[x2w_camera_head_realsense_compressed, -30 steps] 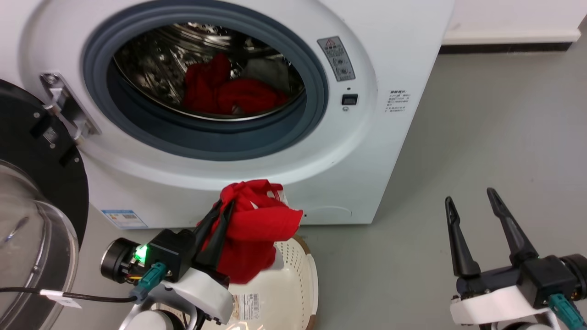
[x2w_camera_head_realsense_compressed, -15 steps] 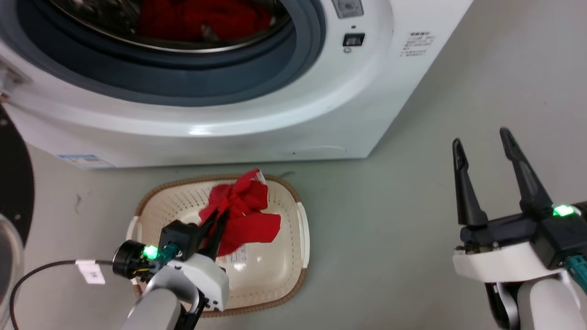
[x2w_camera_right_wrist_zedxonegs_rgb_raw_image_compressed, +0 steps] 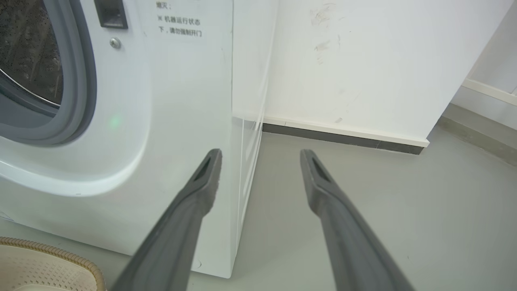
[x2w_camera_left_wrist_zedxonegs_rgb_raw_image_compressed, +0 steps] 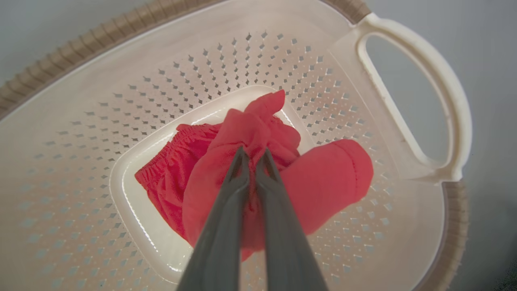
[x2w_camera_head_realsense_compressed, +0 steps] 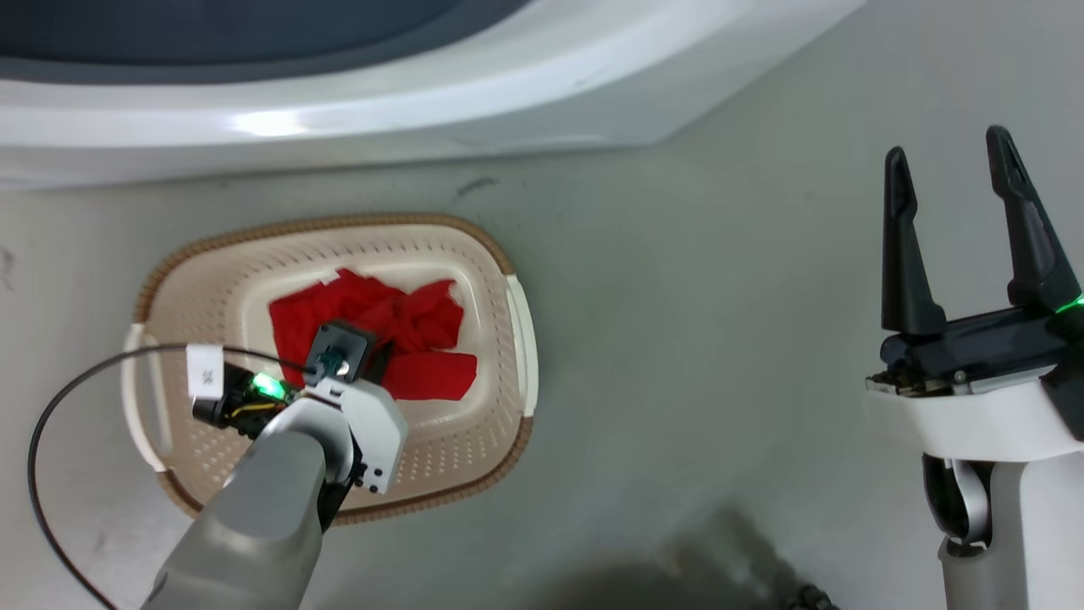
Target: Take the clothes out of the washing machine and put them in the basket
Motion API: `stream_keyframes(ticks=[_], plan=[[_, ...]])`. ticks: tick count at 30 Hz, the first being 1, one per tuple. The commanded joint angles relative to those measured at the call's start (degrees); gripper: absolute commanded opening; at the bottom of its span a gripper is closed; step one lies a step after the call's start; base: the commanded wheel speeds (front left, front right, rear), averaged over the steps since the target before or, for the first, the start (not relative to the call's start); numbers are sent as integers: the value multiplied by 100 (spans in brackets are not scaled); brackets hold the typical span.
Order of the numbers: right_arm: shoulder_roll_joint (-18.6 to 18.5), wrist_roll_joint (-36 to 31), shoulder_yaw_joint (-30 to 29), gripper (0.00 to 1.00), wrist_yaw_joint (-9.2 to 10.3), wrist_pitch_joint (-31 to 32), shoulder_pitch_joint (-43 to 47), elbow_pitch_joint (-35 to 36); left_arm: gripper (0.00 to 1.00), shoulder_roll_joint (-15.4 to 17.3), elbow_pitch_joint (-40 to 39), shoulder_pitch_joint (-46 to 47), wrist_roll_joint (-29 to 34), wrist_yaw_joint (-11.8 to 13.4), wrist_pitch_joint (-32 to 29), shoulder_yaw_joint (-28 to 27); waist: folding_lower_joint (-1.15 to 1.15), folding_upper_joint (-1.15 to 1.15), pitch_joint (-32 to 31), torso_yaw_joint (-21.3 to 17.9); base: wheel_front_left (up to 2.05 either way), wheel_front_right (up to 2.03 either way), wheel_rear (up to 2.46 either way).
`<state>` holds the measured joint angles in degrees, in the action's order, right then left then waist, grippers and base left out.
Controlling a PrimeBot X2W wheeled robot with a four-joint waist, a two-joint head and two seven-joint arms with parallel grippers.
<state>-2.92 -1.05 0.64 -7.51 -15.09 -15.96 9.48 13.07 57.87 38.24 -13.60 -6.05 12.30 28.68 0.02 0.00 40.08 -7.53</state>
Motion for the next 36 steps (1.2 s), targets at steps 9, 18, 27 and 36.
stream_keyframes(ticks=[9,18,27,36], plan=[[6,151,-50,100,4,-12,-323,120,0,-31,1267,909,339,-42,-237,417,-2,0,889,-248,0,0,0],[6,119,-44,100,4,-13,-360,25,100,-120,1534,941,332,-48,-378,571,-2,0,797,-238,0,0,0],[5,-3,20,100,4,-12,0,-182,100,-340,1544,509,117,27,148,493,-2,0,-117,-25,0,0,0],[4,-134,32,100,4,-13,557,-368,100,-409,518,-199,-113,299,291,210,-2,0,-1137,223,0,0,0]])
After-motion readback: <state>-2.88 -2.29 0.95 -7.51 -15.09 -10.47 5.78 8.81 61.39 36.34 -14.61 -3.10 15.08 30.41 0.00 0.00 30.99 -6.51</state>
